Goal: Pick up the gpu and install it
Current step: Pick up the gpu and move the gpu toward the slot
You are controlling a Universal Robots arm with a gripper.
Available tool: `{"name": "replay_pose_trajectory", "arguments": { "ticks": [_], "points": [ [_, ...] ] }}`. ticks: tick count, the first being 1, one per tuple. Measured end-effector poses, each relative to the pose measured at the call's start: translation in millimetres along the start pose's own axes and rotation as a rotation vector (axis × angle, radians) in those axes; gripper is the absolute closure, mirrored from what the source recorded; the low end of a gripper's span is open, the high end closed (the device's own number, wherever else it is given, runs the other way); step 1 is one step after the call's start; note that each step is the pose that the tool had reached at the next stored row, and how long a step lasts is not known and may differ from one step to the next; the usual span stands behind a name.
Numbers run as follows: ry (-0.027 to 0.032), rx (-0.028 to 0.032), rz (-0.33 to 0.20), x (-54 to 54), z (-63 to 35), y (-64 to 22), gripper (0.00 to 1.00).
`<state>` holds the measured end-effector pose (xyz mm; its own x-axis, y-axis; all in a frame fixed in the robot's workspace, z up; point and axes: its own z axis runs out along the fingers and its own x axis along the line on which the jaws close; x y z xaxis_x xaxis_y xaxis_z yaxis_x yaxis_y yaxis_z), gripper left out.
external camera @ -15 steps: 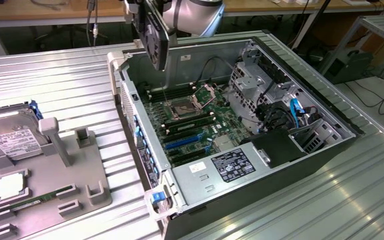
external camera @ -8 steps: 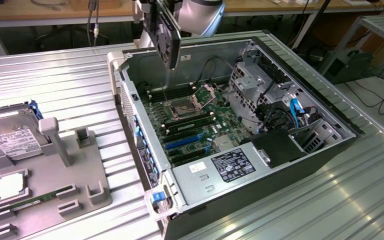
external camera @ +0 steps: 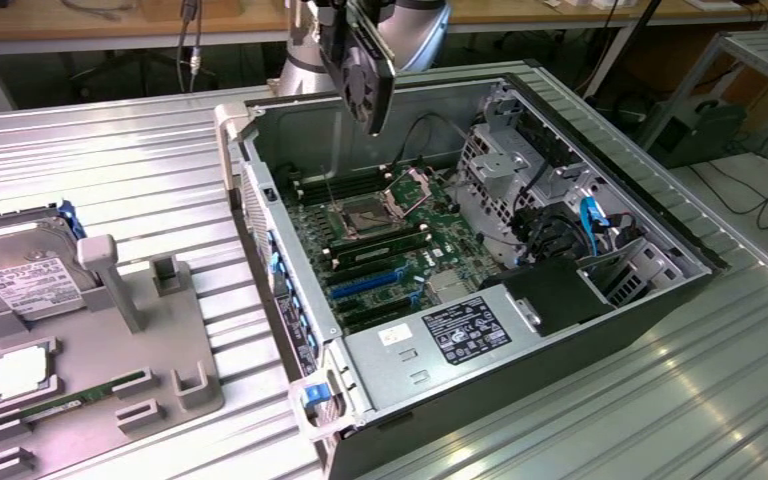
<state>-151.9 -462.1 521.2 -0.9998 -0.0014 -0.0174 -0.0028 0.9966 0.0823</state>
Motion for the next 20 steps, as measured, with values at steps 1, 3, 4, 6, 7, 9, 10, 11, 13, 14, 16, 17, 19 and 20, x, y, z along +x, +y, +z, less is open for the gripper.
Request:
{"name": "replay_pose_trajectory", "arguments": {
  "ticks": [1,3,4,6,7,9,10,11,13,14,16,17,19,20],
  "points": [
    [0.0000,0.0000,0.000,-3.1,0.1,0.0,0.73],
    [0.0000,0.0000,0.000,-6.9,0.1,0.0,0.73],
    [0.0000,0.0000,0.000,-8.6,0.2,0.0,0.73],
    [0.0001,0.0000,0.000,-12.7,0.2,0.0,0.73],
    [0.0000,0.0000,0.000,-14.3,0.3,0.0,0.73],
    [0.0000,0.0000,0.000,-17.3,0.3,-0.1,0.73],
    [0.0000,0.0000,0.000,-19.5,0.4,-0.1,0.73],
    [0.0000,0.0000,0.000,-21.7,0.4,0.0,0.73],
    [0.0000,0.0001,0.000,-29.3,0.6,-0.1,0.73],
    [0.0001,0.0001,0.000,-32.7,0.6,-0.1,0.73],
    [0.0000,0.0000,0.000,-37.3,0.7,-0.1,0.73],
    [0.0001,0.0001,0.000,-38.9,0.7,-0.1,0.73],
    [0.0000,0.0001,0.000,-42.5,0.8,-0.1,0.73],
    [0.0000,0.0000,0.000,-44.0,0.9,-0.1,0.73]
  ]
}}
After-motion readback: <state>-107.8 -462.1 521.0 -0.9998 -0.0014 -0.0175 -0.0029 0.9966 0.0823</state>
